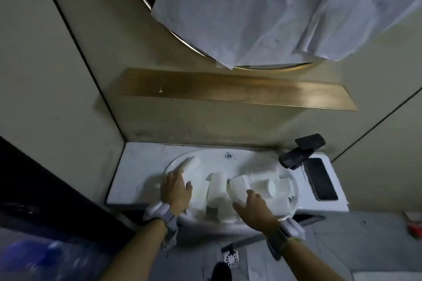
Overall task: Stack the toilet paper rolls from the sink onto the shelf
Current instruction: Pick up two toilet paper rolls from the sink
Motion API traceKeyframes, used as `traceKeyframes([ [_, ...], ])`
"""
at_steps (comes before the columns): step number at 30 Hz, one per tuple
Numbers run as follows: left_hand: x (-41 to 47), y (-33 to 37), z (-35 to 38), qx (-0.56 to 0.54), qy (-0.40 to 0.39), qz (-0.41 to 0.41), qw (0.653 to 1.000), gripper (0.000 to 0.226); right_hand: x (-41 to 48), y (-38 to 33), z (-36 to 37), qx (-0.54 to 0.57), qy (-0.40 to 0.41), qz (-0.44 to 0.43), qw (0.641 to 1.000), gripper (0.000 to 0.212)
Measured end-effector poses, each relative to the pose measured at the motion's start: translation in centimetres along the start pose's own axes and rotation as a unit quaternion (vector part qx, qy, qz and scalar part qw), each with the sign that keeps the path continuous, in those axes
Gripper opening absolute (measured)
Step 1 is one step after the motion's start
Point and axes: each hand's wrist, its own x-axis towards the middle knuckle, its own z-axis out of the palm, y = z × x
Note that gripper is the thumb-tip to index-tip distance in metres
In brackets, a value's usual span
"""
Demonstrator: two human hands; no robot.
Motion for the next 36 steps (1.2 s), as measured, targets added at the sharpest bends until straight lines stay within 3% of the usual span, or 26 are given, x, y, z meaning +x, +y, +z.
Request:
traceKeyframes([
  [3,1.6,-0.5,1.4,0.067,0.058,-0.042,0.995,0.058,2.7,1.2,1.2,-0.073,0.065,0.011,0.995,0.072],
  [7,3.2,-1.3,3.1,0.081,0.037,-0.082,0.993,0.069,5.2,2.4,2.8,-0.100,0.084,0.009,0.991,0.078],
  [11,4.1,-2.0,3.4,0.110,0.008,-0.072,0.991,0.058,6.1,1.9,2.6,-0.024,0.078,0.010,0.997,0.071],
  [15,4.3,-0.8,3.2,0.146,0.010,-0.069,0.987,0.048,7.9,2.0,2.0,0.053,0.044,0.033,0.997,0.082],
  [18,3.6,-0.2,1.9,0.070,0.017,-0.126,0.989,0.047,8.0,1.8,1.1,0.133,0.027,0.046,0.990,0.083],
  [22,2.0,0.7,-0.1,-0.159,0.038,-0.208,0.964,0.045,7.9,2.0,0.1,0.273,0.014,0.107,0.956,0.083],
  [24,1.1,0.6,-1.2,-0.276,0.036,-0.223,0.934,0.042,6.6,1.5,0.2,0.384,0.008,0.093,0.919,0.061],
  [26,0.1,0.5,-2.5,-0.360,0.024,-0.214,0.908,0.041,4.7,0.4,0.6,0.476,-0.008,0.078,0.876,0.044],
  [28,-0.9,0.9,-3.1,-0.403,0.005,-0.219,0.889,0.041,3.3,-0.7,0.8,0.523,-0.024,0.073,0.849,0.051],
  [31,-2.6,0.3,-5.1,-0.458,-0.004,-0.211,0.864,0.043,0.9,-3.4,1.9,0.534,-0.039,0.038,0.844,0.061],
  [36,-4.4,-2.5,-13.1,-0.557,0.001,-0.128,0.821,0.039,-5.8,-11.8,2.4,0.543,-0.035,-0.073,0.836,0.045],
])
